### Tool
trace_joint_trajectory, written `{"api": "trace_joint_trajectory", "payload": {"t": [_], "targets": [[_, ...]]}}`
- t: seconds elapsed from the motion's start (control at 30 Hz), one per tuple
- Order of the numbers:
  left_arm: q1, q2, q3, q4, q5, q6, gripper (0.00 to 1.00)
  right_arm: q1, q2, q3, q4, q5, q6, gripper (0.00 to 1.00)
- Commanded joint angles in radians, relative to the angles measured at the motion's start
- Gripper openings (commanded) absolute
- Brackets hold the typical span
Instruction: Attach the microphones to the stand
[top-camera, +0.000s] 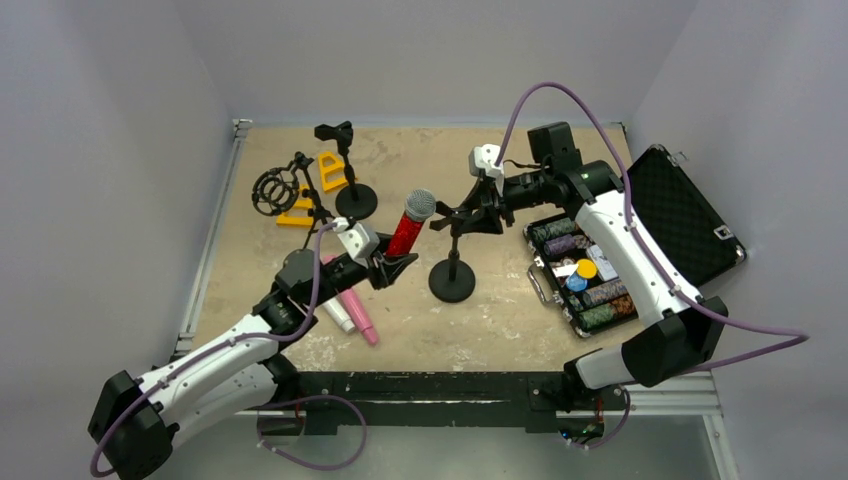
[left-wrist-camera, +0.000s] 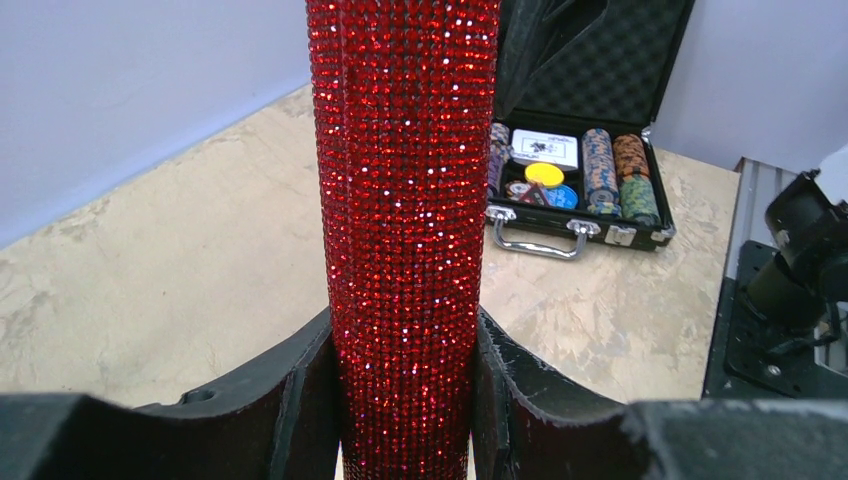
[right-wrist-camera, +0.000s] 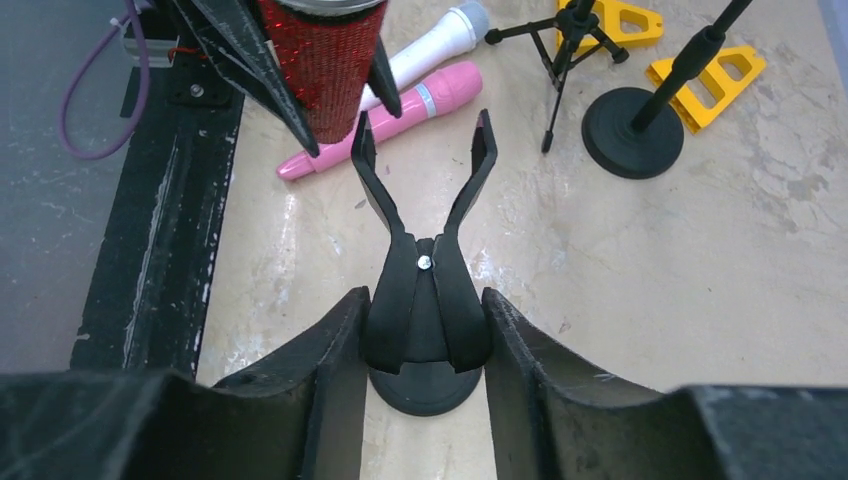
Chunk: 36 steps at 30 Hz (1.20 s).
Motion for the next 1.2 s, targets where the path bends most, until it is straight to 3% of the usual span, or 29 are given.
{"api": "trace_joint_trajectory", "payload": {"t": [0.0, 0.03, 0.1, 0.33, 0.63, 1.07, 1.17], "targets": [[0.036, 0.042, 0.001, 0.218, 0.004, 0.015, 0.0, 0.002, 0.012, 0.026, -0.042, -0.053, -0.034, 0.25], [0.047, 0.06, -0.004, 0.255, 0.013, 0.014, 0.0, 0.002, 0.013, 0.024, -0.043, -0.054, -0.035, 0.17], [0.064, 0.108, 0.0, 0.335, 0.035, 0.012, 0.0, 0.003, 0.011, 0.023, -0.042, -0.057, -0.036, 0.09], [0.074, 0.28, 0.063, 0.477, 0.139, 0.017, 0.0, 0.001, 0.01, 0.015, -0.028, -0.08, -0.02, 0.05], [0.071, 0.509, 0.121, 0.767, 0.241, -0.095, 0.0, 0.0, 0.021, 0.006, -0.021, -0.103, -0.006, 0.03], [0.03, 0.565, 0.152, 0.718, 0.224, -0.124, 0.0, 0.001, 0.024, 0.005, -0.005, -0.139, 0.028, 0.02], [0.03, 0.575, 0.148, 0.72, 0.207, -0.145, 0.0, 0.0, 0.023, 0.0, -0.002, -0.151, 0.033, 0.1]]}}
